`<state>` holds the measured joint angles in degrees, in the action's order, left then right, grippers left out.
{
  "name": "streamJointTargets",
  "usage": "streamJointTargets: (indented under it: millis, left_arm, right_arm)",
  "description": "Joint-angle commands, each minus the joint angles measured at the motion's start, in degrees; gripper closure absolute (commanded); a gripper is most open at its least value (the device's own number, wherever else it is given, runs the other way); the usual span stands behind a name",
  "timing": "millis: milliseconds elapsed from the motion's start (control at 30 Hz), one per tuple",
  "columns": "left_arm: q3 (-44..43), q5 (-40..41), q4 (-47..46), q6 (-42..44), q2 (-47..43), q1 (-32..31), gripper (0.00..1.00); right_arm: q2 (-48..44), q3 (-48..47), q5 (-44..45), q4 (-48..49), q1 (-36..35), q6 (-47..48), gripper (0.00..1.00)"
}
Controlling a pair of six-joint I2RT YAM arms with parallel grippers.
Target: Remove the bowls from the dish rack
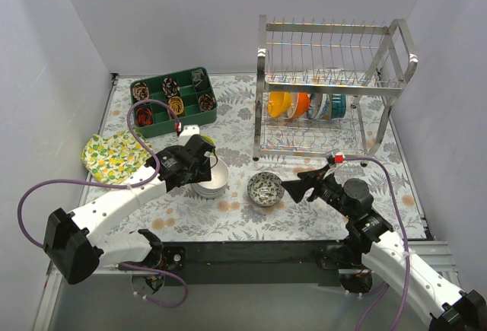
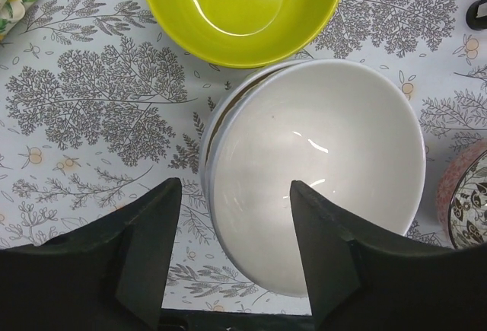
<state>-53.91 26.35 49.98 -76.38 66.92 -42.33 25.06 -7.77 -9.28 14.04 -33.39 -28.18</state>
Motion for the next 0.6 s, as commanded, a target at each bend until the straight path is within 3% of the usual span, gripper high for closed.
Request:
streamJointTargets:
  millis: [0,267,567]
  left_arm:
    - [0.6,0.7,-1.7,0.5,-2.8,0.4,0.39]
    - [0.7,0.8,-5.1,1.0,-12.1,0.3,0.03]
    - [11.8,1.4,-20.8,7.6,-31.3,0.4,0.02]
  right_arm:
    - [-0.5,-4.7,3.6,-2.3,0.1,3.9,0.09]
    - [2.7,-9.6,14.9,-6.3,0.1,10.5,0.06]
    - [16.2,-19.2,31.9,-4.6,1.3,17.5,0.01]
